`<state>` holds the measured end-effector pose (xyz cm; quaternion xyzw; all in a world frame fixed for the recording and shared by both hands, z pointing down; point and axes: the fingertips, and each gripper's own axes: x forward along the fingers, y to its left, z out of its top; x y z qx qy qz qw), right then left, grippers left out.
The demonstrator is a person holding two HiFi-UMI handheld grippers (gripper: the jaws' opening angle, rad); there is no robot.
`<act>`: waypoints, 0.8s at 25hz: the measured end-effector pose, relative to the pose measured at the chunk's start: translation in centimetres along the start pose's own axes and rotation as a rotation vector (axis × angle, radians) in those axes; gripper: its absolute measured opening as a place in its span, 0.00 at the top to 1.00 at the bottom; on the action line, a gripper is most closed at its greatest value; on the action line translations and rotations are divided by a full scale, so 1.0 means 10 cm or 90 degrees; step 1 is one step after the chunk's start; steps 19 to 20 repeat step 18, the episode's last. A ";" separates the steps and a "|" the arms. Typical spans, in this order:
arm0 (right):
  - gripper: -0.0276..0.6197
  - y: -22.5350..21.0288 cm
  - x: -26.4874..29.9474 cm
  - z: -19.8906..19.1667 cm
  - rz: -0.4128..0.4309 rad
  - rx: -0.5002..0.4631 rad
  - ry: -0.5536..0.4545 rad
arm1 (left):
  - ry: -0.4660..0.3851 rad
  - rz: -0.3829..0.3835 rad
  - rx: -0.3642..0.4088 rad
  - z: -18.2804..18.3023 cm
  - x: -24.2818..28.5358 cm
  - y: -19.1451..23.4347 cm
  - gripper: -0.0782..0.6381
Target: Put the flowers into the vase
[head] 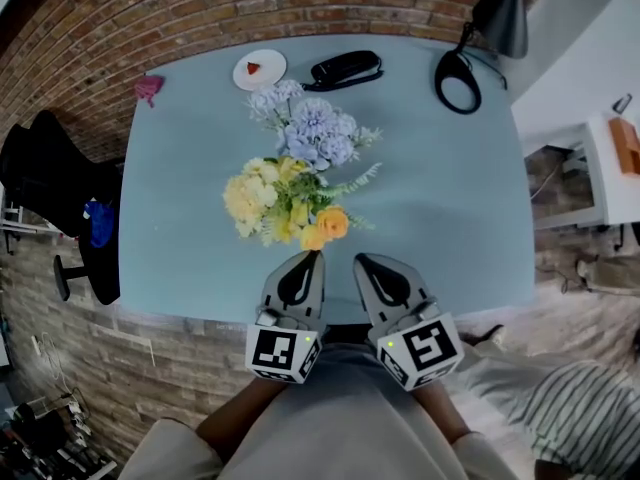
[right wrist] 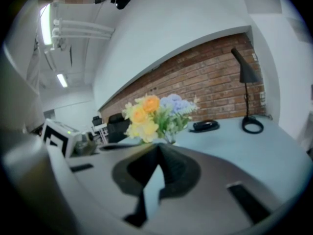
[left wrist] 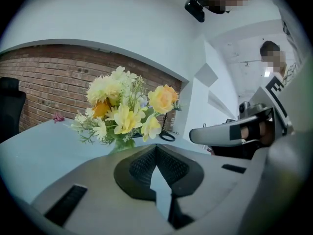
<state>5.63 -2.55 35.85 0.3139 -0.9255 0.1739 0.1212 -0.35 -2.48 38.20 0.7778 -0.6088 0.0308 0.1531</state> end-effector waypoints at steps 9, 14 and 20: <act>0.92 -0.02 -0.04 0.06 -0.017 0.002 -0.012 | -0.005 -0.012 0.005 0.12 -0.02 0.00 0.87; 0.92 0.00 -0.03 0.05 -0.023 0.007 -0.011 | -0.005 -0.019 0.011 0.20 -0.02 -0.01 0.87; 0.92 0.02 -0.02 0.07 -0.031 0.003 -0.013 | -0.005 -0.030 0.010 0.25 -0.04 -0.03 0.87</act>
